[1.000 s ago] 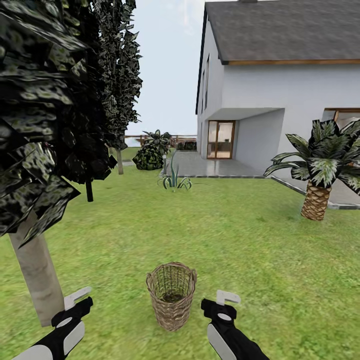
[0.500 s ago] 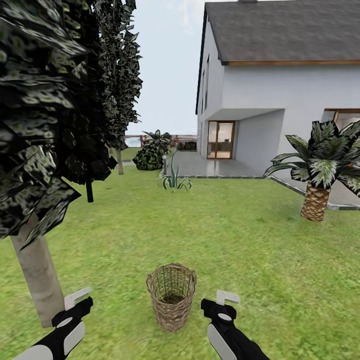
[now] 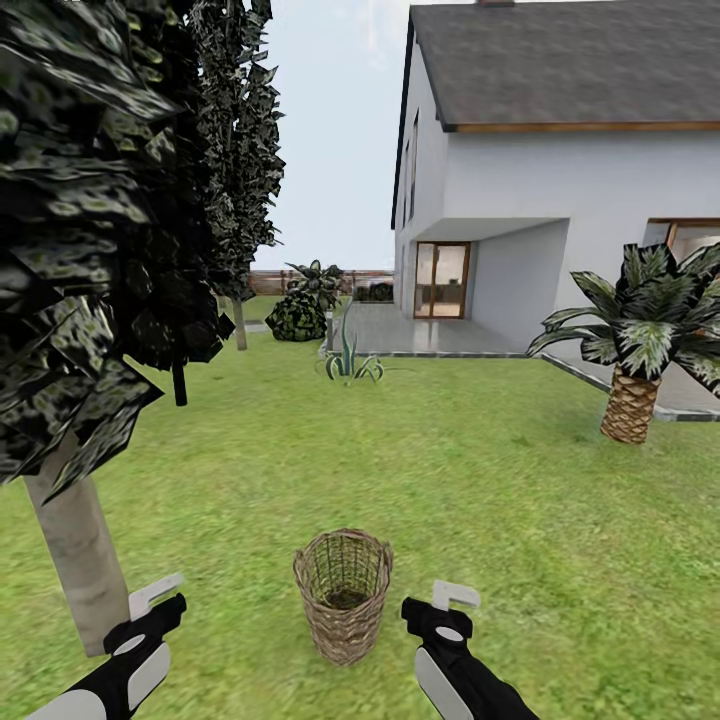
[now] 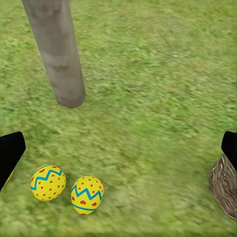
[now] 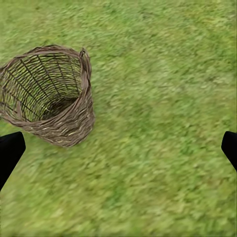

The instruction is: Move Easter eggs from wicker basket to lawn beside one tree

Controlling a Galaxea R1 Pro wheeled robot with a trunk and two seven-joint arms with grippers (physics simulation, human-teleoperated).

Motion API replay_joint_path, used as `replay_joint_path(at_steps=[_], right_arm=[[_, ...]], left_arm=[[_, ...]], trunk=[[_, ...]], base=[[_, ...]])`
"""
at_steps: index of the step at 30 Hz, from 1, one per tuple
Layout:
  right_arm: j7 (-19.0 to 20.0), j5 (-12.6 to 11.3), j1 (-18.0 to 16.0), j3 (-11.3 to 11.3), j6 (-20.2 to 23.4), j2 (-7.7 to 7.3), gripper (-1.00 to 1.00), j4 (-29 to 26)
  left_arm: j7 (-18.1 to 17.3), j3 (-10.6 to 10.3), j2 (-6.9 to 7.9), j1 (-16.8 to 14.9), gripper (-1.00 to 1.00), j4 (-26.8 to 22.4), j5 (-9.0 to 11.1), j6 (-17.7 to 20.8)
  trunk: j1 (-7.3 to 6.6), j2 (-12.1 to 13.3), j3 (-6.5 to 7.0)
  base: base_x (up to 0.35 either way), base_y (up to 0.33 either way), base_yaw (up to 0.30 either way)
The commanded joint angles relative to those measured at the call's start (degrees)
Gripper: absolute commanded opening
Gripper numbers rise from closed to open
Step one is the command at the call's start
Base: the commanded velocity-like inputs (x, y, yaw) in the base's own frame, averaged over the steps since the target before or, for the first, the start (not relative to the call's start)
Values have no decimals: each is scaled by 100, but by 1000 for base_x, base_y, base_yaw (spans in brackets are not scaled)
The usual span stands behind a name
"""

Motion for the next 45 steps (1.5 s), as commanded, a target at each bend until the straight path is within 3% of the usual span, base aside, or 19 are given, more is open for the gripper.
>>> replay_joint_path(at_steps=[1, 33, 45], right_arm=[[-44, -18, -6, 26, 32, -4, 100, -10], [-44, -16, -6, 41, 32, 10, 100, -18], [-44, -16, -6, 157, 32, 21, 100, -18]], left_arm=[[29, -49, 2, -5, 100, -3, 43, -15], [29, -49, -48, 0, 100, -3, 43, -15], [29, -49, -48, -4, 100, -3, 43, -15]], trunk=[[-21, 33, 8], [-724, 1317, 583], [-987, 1798, 786]], base=[[0, 0, 0], [0, 0, 0], [0, 0, 0]])
